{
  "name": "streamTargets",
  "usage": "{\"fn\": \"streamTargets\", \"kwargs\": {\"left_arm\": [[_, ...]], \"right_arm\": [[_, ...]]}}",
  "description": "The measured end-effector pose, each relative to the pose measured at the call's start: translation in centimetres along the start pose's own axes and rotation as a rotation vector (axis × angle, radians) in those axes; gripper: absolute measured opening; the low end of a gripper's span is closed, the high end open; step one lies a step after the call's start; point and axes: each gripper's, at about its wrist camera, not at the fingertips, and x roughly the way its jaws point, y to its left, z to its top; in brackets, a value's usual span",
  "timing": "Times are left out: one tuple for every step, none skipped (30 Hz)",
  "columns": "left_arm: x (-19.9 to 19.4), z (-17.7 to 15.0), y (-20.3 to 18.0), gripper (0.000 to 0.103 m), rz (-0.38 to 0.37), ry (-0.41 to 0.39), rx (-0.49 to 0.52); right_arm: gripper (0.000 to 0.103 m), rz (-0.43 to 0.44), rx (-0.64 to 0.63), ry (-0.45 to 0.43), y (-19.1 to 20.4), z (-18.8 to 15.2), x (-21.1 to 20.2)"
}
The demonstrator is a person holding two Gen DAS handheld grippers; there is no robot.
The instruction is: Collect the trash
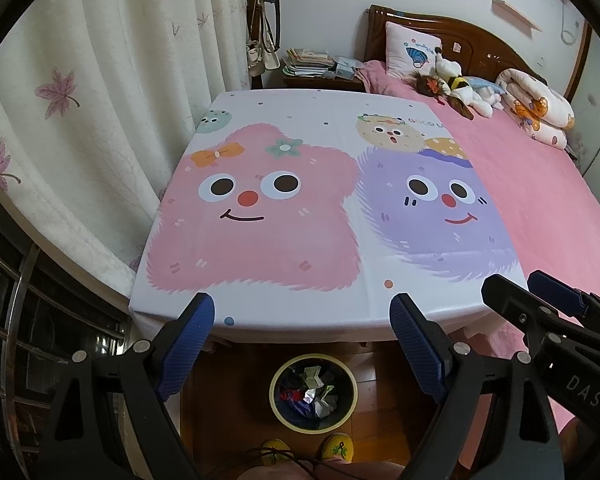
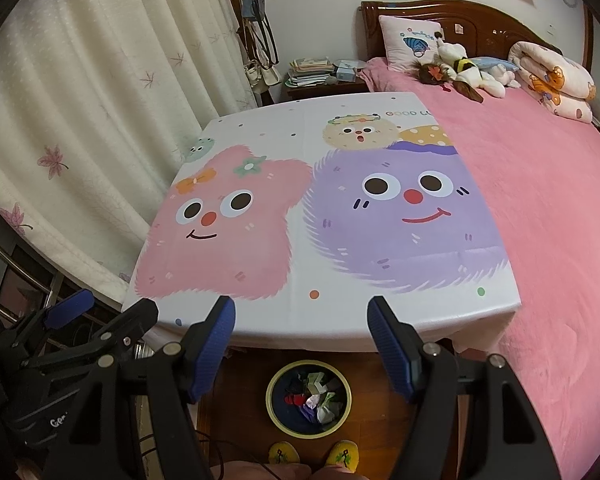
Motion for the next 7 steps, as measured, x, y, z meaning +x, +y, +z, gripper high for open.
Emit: {"fn": "streamTargets", "kwargs": {"left_arm": [[-0.02, 0.12, 0.05, 0.088, 0.0, 0.0, 0.0], [-0.01, -0.05, 0.0, 0.088, -0.001, 0.002, 0.001], [0.01, -0.22, 0.04, 0.088, -0.003, 0.003, 0.004], [-0.01, -0.4, -0.05, 0.088, -0.004, 0.005, 0.004], [-0.08, -0.63, -0.14, 0.088, -0.005, 0.005, 0.005], [-0.13, -0.74, -0.09, 0.088, -0.007, 0.005, 0.008], [-0.18, -0.88, -0.12, 0.088, -0.008, 0.004, 0.009]], "right_arm": [[0.069, 0.0, 0.0, 0.0, 0.11, 0.07, 0.08], [0.069, 0.0, 0.0, 0.001, 0.06, 0.04, 0.05], [0.069, 0.0, 0.001, 0.002, 0.0, 0.01, -0.01], [0.069, 0.0, 0.002, 0.002, -0.04, -0.05, 0.01], [0.069, 0.0, 0.002, 0.002, -0.05, -0.06, 0.02], [0.069, -0.001, 0.004, 0.003, -0.2, -0.12, -0.08], [0.069, -0.001, 0.005, 0.003, -0.18, -0.26, -0.04]]}}
